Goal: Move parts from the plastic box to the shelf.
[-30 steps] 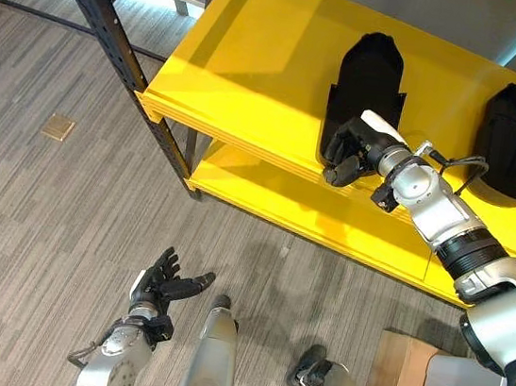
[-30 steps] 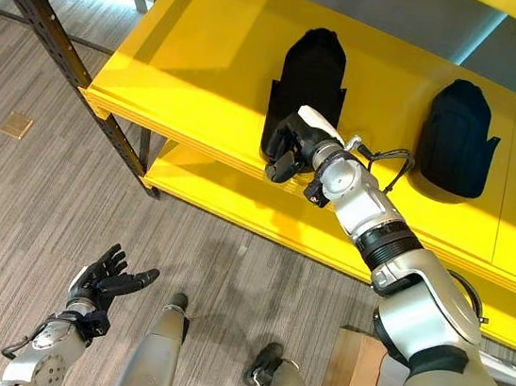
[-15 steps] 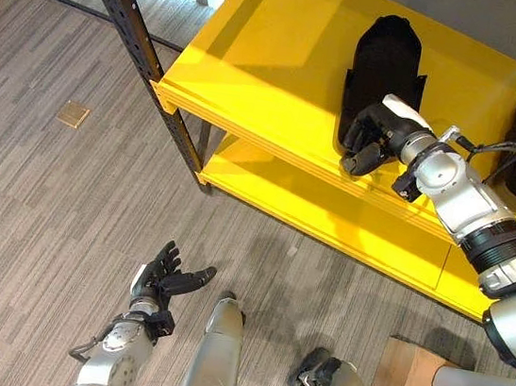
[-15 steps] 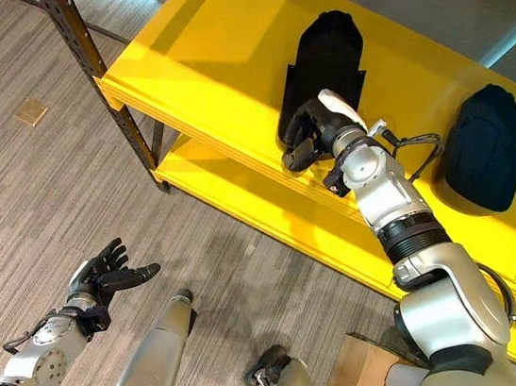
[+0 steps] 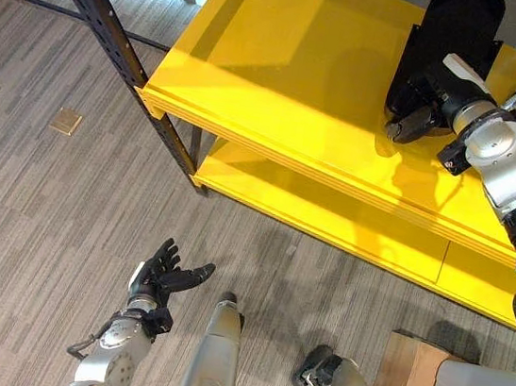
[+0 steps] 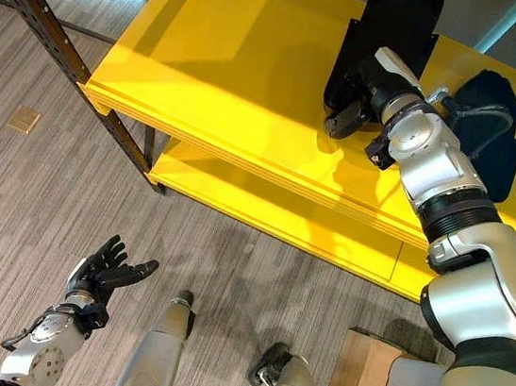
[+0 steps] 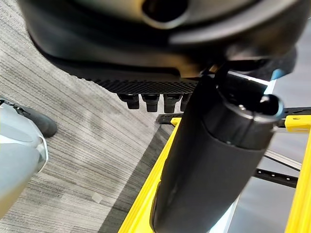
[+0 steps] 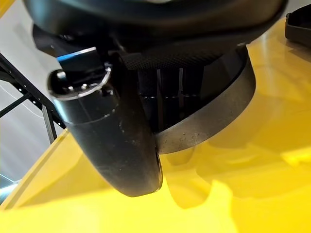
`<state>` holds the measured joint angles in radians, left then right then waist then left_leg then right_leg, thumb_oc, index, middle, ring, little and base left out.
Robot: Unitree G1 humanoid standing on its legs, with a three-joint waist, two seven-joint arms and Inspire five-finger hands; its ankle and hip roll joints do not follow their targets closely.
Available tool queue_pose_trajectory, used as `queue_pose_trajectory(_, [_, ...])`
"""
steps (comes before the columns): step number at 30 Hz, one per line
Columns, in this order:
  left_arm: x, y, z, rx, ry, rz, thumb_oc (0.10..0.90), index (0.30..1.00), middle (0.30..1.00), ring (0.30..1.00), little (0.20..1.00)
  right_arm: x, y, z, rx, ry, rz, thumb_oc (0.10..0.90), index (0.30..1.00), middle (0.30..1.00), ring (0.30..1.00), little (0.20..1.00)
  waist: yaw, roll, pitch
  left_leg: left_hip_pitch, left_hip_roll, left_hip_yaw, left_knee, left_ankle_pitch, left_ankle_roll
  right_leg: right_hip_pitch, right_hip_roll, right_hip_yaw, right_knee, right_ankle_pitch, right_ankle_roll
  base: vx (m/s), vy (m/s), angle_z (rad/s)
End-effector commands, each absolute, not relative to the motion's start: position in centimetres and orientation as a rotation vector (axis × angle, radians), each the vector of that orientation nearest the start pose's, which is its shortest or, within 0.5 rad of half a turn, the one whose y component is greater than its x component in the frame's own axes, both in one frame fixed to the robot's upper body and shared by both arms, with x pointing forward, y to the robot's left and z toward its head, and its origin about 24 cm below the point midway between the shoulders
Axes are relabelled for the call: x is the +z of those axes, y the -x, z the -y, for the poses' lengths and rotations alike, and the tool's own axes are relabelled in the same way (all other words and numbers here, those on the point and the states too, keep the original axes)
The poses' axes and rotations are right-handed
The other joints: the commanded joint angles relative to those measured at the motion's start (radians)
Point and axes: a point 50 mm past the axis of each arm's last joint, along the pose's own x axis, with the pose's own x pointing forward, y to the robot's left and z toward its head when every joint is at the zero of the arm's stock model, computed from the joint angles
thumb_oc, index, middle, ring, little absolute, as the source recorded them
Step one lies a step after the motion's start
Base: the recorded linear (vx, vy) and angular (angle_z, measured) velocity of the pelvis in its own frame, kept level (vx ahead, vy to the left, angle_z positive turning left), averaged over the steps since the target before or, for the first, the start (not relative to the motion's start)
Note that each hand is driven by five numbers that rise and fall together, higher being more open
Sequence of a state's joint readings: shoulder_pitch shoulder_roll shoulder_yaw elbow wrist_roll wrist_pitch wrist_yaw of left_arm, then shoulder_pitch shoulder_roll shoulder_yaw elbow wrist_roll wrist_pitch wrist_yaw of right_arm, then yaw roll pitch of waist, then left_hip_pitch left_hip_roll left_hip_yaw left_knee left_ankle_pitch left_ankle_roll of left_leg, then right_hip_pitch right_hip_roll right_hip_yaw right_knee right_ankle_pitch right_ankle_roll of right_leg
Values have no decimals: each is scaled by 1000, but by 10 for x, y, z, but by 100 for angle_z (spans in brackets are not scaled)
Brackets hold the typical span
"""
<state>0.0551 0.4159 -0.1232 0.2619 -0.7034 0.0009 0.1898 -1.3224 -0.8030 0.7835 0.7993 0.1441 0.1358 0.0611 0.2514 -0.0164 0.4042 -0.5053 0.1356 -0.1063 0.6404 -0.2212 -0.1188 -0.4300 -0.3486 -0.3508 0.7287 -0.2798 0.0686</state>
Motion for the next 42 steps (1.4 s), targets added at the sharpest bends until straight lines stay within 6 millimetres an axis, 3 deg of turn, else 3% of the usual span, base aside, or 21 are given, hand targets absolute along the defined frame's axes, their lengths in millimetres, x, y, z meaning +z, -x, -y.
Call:
queue_pose_trajectory(1, [7,-233,-244,210,208,-224,900,1000,1000,1000,1000,383,-388,202,-161,963,470,400,300,300,300,300,15,-11,-68,-79,21,-36,23,13,6,233,-55,42,-91,-32,85,0,0,0])
queue_pose_trajectory(17, [7,-234,-242,200,207,-226,900,1000,1000,1000,1000,372,-396,200,-160,842,443,400,300,300,300,300,36,-11,-59,-101,6,-53,52,-1,17,242,-55,30,-85,-31,88,4,-1,1])
queue_pose_trajectory(28, [9,-238,-241,190,193,-223,900,1000,1000,1000,1000,362,-403,188,-126,727,430,400,300,300,300,300,51,-9,-55,-111,-4,-56,62,-3,22,248,-57,22,-90,-32,86,0,0,0])
queue_pose_trajectory(42, [9,-239,-237,177,195,-226,900,1000,1000,1000,1000,334,-414,194,-130,652,321,400,300,300,300,300,50,1,-36,-111,-6,-52,73,-6,24,241,-56,32,-78,-38,83,-3,3,1])
